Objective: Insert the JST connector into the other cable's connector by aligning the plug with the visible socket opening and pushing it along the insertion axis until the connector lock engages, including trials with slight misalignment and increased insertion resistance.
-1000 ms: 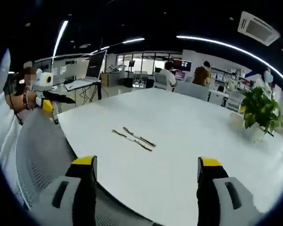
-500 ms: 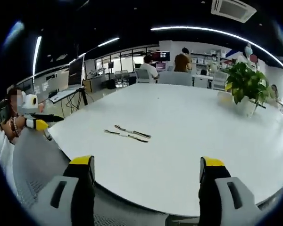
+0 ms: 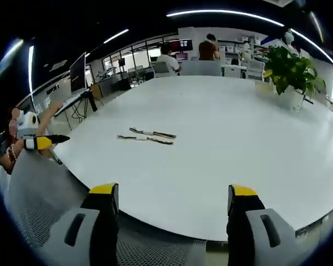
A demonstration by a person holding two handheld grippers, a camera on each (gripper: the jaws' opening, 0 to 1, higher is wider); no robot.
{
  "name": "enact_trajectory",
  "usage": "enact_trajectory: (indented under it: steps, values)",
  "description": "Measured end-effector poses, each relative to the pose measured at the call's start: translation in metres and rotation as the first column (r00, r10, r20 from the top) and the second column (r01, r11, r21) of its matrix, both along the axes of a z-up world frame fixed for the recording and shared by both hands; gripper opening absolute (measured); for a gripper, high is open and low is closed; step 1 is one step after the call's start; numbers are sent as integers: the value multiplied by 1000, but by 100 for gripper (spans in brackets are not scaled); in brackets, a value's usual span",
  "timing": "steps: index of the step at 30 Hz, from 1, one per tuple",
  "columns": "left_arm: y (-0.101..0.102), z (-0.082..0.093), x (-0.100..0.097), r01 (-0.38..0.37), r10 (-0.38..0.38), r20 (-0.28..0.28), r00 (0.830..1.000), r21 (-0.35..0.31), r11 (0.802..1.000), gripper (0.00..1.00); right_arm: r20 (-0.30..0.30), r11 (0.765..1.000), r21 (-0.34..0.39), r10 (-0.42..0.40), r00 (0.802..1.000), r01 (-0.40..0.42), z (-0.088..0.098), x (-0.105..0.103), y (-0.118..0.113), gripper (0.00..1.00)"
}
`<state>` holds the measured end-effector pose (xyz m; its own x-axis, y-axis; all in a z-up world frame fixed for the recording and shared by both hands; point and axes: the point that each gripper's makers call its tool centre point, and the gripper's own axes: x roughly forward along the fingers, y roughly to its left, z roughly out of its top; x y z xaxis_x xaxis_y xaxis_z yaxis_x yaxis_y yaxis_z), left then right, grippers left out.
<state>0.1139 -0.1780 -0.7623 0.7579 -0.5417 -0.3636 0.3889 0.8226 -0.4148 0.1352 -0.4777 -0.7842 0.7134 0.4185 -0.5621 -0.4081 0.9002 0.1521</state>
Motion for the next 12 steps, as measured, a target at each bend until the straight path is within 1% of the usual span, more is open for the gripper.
enact_trajectory:
  steps: [2, 4, 8, 12]
  values:
    - [2, -1, 0, -11, 11, -1, 1000, 3, 1000, 82, 7, 1000, -4, -2, 1000, 2, 1, 1, 0, 79]
    - [2, 1, 1, -16, 16, 10, 1000, -11, 1000, 83, -3, 1000, 4, -5, 1000, 5, 0, 1, 0, 78]
    - [-1, 0, 0, 0, 0, 1, 1000, -8, 1000, 82, -27, 1000, 20, -10, 1000, 10, -3, 0, 1, 77]
    - [-2, 2, 0, 1, -1, 9, 1000, -25, 1000, 80, -42, 999, 41, -14, 999, 15, -5, -1, 1, 76]
